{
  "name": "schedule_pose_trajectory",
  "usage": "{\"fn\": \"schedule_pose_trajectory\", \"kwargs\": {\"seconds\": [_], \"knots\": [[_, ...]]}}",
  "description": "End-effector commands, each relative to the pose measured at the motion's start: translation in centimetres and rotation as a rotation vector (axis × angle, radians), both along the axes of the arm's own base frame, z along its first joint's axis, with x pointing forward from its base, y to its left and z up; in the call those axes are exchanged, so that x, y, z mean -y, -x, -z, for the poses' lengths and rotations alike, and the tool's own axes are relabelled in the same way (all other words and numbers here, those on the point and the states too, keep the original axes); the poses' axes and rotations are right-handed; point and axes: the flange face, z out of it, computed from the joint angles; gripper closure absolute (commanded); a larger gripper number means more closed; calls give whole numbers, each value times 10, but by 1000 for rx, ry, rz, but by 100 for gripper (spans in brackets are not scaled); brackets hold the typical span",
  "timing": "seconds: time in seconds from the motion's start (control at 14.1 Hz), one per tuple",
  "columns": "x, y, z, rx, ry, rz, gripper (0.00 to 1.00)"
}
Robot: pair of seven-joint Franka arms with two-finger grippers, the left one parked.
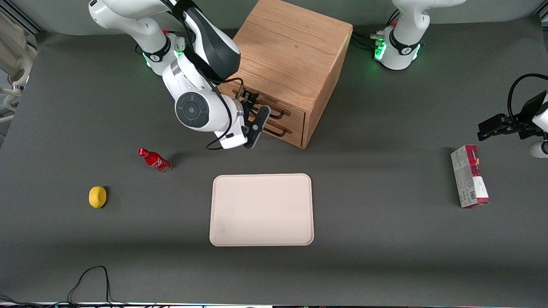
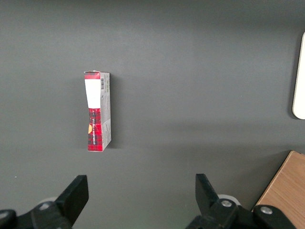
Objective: Open upper drawer
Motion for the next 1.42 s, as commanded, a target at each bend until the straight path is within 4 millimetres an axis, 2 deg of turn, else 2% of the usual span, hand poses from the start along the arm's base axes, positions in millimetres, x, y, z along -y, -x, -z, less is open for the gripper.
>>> {"fn": "schedule_pose_trajectory", "kwargs": {"seconds": [0.0,0.35,0.85,1.35], "knots": [[-4,10,-3,16,-17,2,0],[-12,15,6,36,-21,2,0],[-9,12,19,60,-6,6,0],[-7,9,19,73,0,6,0]]}}
